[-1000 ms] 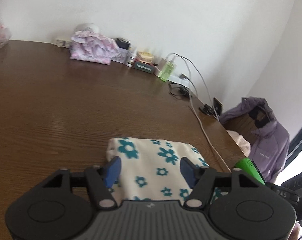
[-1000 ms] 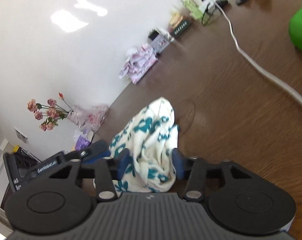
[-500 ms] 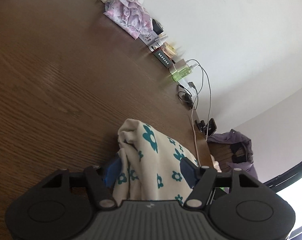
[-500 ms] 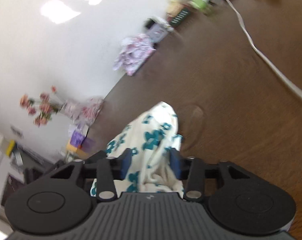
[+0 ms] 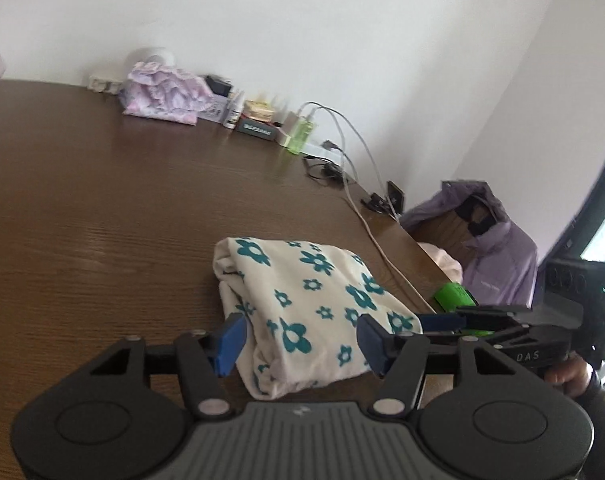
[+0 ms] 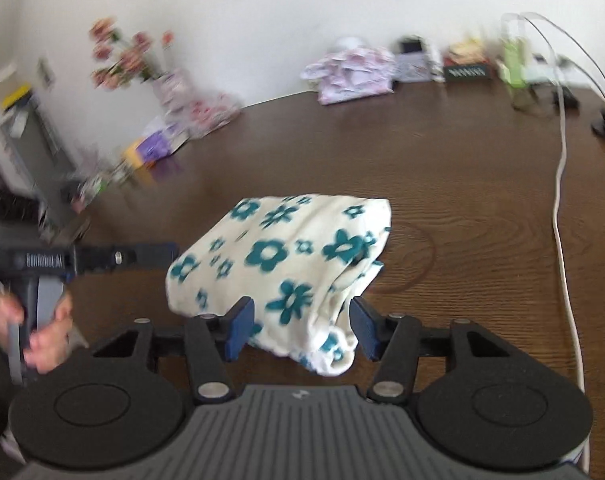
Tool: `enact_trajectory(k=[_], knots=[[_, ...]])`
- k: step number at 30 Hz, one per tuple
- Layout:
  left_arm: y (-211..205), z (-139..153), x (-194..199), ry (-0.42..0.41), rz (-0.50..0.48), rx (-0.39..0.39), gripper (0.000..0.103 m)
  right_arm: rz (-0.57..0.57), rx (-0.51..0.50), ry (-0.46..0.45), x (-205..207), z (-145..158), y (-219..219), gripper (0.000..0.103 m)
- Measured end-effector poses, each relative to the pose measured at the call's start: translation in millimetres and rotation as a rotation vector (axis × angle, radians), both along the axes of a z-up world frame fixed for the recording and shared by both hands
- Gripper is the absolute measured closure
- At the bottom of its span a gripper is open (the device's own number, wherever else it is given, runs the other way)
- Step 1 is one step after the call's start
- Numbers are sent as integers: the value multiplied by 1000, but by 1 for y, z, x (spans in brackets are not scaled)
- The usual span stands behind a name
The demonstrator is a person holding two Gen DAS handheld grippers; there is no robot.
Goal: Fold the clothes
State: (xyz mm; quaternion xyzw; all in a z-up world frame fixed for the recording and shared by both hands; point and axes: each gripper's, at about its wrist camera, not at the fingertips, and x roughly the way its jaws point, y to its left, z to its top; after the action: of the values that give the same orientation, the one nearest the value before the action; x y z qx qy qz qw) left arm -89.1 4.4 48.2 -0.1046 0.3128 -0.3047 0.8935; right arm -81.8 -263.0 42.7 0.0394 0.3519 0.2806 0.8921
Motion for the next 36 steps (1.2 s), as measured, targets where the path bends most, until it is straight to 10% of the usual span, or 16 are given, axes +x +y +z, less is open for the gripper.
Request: enact_trajectory(k=[3, 6, 18, 36], knots=[[-14, -5, -6, -80, -48, 149, 38, 65, -105, -46, -8, -4, 5, 51], [-26, -18, 3, -44, -95, 237, 73, 82, -134, -42, -1, -13, 6, 79], [-22, -28, 58, 36, -105, 177, 76, 27, -124, -24, 30, -15, 5, 86], [-74, -21, 279, 2, -36, 342, 81, -177, -243, 98, 255, -12, -9, 86]])
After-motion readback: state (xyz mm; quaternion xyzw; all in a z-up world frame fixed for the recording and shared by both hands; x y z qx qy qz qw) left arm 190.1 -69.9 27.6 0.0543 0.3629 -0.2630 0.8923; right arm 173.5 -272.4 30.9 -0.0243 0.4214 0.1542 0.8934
